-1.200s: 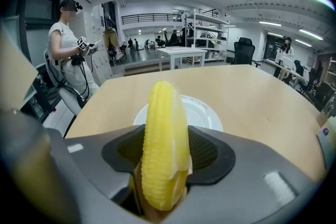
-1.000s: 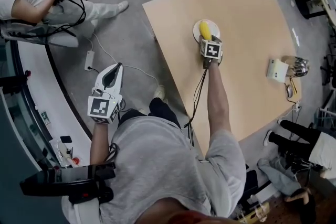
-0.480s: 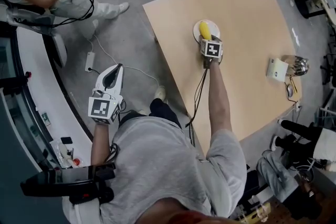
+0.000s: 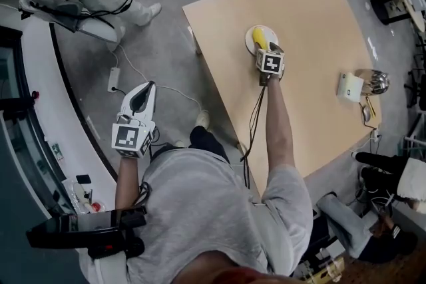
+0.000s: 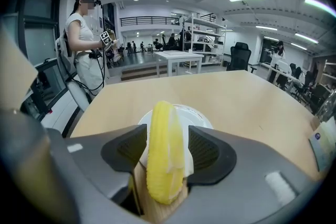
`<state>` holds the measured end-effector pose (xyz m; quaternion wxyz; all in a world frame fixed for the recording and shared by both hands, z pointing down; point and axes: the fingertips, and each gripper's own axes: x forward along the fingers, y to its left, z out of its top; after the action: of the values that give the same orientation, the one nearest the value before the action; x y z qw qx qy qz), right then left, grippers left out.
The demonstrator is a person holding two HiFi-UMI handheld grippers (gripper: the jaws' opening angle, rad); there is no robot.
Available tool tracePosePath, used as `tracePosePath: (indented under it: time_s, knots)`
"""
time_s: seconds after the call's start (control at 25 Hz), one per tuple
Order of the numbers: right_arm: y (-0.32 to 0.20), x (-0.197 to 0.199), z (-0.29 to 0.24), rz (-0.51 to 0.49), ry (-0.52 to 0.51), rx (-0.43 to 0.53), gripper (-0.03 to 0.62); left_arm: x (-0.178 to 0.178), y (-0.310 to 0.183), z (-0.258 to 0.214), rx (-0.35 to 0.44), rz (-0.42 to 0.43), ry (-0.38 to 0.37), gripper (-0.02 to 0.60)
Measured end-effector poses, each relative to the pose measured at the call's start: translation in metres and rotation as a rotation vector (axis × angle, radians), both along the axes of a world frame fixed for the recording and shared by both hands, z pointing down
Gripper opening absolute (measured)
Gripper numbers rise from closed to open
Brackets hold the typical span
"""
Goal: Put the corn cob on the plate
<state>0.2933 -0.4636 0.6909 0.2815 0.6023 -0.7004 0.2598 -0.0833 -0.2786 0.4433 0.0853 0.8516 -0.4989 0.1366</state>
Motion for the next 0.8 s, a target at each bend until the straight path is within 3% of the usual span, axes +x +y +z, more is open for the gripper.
tracePosePath:
  time_s: [0.52,0.8]
  knots:
    - [0.031,-0.005,-0.021,0.020,0.004,0.049,0.241,-0.008,0.019,-0.006,0.021,0.028,0.013,0.020]
    - [0.052,-0.003,-0.032,0.057,-0.021,0.089,0.167,-0.010,0.028,-0.008,0.032,0.049,0.021,0.020]
